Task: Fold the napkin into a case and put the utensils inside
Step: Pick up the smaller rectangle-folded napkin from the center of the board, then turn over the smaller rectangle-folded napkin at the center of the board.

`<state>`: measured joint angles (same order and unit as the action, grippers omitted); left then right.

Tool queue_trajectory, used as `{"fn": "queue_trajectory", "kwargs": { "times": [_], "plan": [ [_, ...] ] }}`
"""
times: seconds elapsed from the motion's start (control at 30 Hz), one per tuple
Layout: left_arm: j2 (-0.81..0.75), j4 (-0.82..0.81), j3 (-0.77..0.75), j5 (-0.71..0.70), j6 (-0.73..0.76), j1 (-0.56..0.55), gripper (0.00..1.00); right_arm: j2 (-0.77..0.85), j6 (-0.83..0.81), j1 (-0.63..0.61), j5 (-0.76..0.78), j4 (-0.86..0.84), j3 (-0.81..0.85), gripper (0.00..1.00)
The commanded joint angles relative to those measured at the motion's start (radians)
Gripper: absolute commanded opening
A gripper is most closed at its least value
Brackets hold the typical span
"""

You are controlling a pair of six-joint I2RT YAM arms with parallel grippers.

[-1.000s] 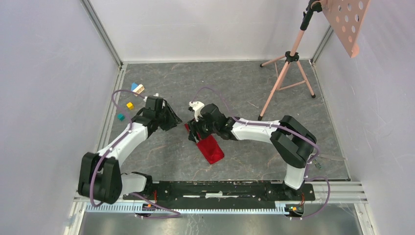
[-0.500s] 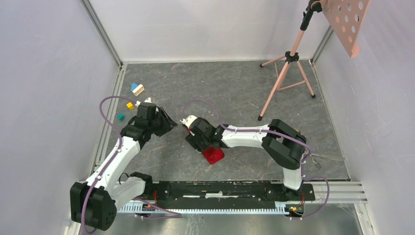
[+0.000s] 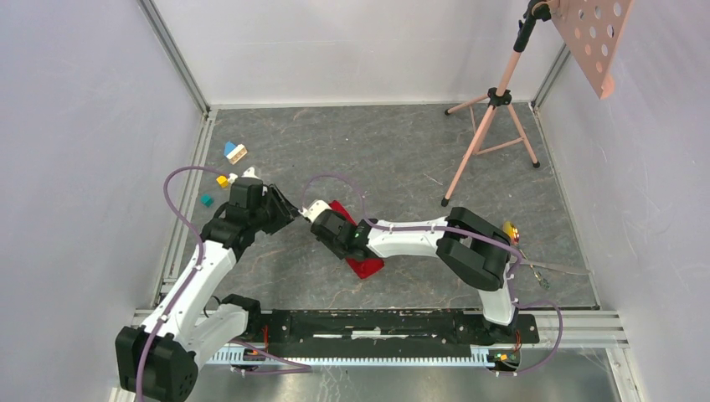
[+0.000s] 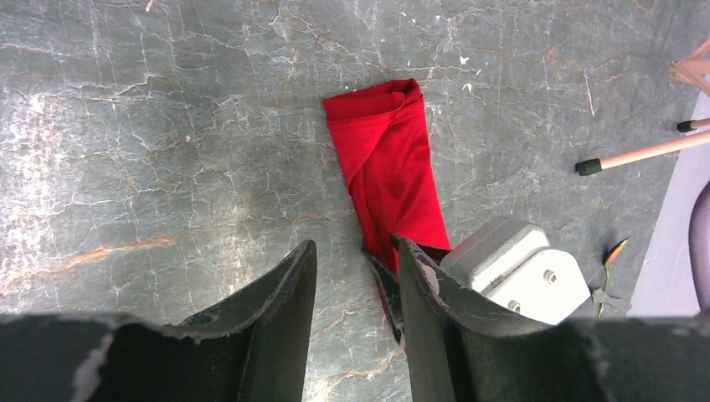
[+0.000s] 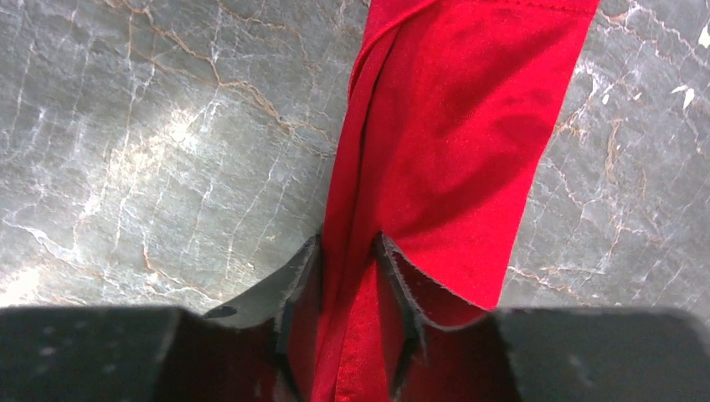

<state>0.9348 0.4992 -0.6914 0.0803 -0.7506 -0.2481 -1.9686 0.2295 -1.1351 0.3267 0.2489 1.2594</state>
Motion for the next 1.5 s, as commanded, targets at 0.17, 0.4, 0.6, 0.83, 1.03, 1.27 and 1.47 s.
{"fn": "queue_trajectory", "kwargs": {
  "times": [0.17,0.4,0.6,0.83,1.03,1.27,1.47],
  "plan": [
    [-0.059,0.037,-0.019,-0.011,0.025,0.003,0.49,-0.030,0.011,0.001,0.080,-0.019,-0.024,0.05],
    [-0.089,0.073,-0.034,-0.029,0.034,0.002,0.49,0.064,0.014,0.004,-0.113,-0.080,-0.025,0.00],
    [-0.121,0.107,-0.068,-0.046,0.040,0.003,0.49,0.149,0.174,0.025,-0.367,-0.155,-0.050,0.00],
    [-0.150,0.146,-0.100,-0.054,0.044,0.002,0.49,0.165,0.454,0.045,-0.680,-0.511,-0.201,0.00],
    [-0.146,0.164,-0.117,-0.054,0.048,0.003,0.49,0.113,0.694,0.101,-0.847,-0.904,-0.374,0.00],
    [-0.113,0.153,-0.125,-0.048,0.037,0.002,0.48,0.076,0.805,0.230,-0.969,-1.180,-0.545,0.00],
    [-0.045,0.107,-0.125,0.021,0.047,0.000,0.50,0.023,0.746,0.335,-1.119,-1.205,-0.557,0.04]
  ]
}}
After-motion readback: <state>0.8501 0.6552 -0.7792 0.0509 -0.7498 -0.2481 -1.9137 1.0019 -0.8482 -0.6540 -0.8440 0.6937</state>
